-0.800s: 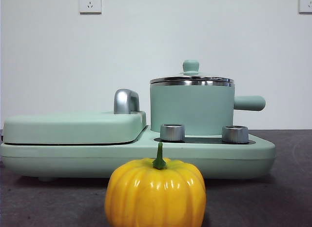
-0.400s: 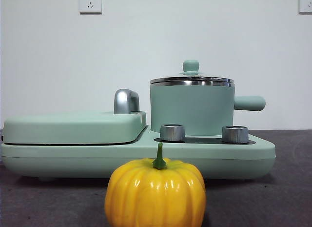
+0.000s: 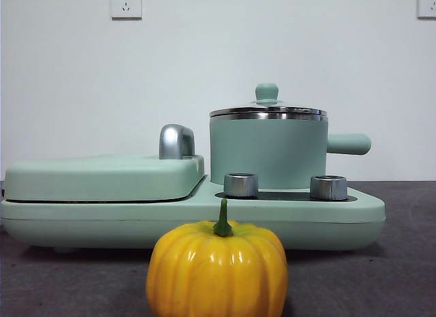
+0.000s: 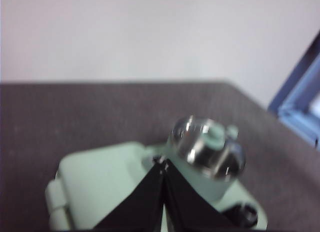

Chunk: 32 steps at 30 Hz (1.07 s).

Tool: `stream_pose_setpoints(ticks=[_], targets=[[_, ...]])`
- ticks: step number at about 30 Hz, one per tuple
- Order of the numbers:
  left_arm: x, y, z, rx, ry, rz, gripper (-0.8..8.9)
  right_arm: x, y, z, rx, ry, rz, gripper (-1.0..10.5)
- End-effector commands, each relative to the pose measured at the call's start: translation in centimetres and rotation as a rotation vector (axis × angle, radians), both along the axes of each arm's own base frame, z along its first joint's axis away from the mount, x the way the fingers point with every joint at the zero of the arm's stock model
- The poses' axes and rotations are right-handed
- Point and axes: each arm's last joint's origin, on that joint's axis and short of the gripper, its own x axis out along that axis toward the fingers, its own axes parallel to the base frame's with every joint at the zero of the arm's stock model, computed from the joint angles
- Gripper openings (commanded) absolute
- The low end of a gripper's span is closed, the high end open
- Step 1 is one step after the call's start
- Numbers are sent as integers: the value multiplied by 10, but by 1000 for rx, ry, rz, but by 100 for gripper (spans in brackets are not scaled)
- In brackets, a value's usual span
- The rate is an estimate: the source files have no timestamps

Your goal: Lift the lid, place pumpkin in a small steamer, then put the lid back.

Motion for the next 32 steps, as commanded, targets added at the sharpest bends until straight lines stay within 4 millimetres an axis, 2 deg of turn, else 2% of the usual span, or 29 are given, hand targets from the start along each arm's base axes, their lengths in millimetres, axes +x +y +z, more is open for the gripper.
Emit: stream_pose_setpoints(ticks=[1,7,9,11,14,15,19,23,32], targets=[[7,-5,5,176,-70,-91,8,0,6,0,-180,-67,51,6],[14,-21,1,340,-132,-235,16,-1,19,-15,-416,-31,106,43],[15,-25,-2,349,-115,-264,68,-2,22,-16,-444,-22,111,122],[15,-29,-4,349,-98,-290,166,-2,24,-17,-451,-17,117,202],[14,-32,-5,348,-94,-310,302,-2,24,-18,-453,-10,121,249],[14,-33,-5,348,-94,-313,312,-3,24,-18,-453,-7,121,251],[14,-34,-5,347,-93,-323,312,-3,23,-20,-456,27,107,255],[23,-39,-8,351,-66,-293,312,-5,22,-23,-473,64,92,264],[70,-71,-27,291,6,-321,312,-5,22,-24,-469,73,87,280]])
